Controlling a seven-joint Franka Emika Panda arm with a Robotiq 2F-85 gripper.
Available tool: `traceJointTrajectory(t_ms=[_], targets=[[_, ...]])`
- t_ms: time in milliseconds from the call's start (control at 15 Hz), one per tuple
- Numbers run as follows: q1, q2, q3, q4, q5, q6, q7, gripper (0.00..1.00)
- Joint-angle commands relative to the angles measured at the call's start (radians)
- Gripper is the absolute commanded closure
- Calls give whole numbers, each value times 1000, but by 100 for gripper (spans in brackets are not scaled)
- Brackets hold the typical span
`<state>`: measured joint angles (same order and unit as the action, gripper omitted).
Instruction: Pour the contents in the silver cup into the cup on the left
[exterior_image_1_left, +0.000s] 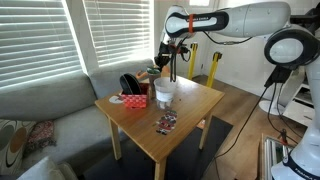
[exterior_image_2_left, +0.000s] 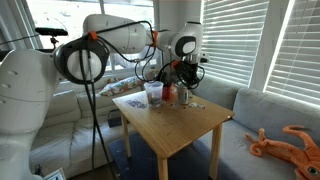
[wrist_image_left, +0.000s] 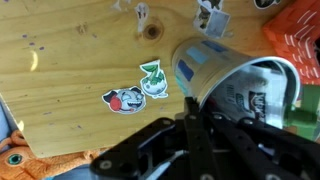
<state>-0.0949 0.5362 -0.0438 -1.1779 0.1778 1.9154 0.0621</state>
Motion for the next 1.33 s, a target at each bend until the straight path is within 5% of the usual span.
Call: traceJointTrajectory(t_ms=[0,400,733,867,933,1267], targets=[[-3,-11,21,26,26,-25,-17,99],[52,-165,22,-86,-47,-45,-4,99],[125,-413,-44,-302,-360,-118,134,99],[108,-521,-38,-398,-357,-76,176,99],[92,-378,-21,-241,-335,-122,127,96],[85,-500,-22,-361,-336,-110,147,96]])
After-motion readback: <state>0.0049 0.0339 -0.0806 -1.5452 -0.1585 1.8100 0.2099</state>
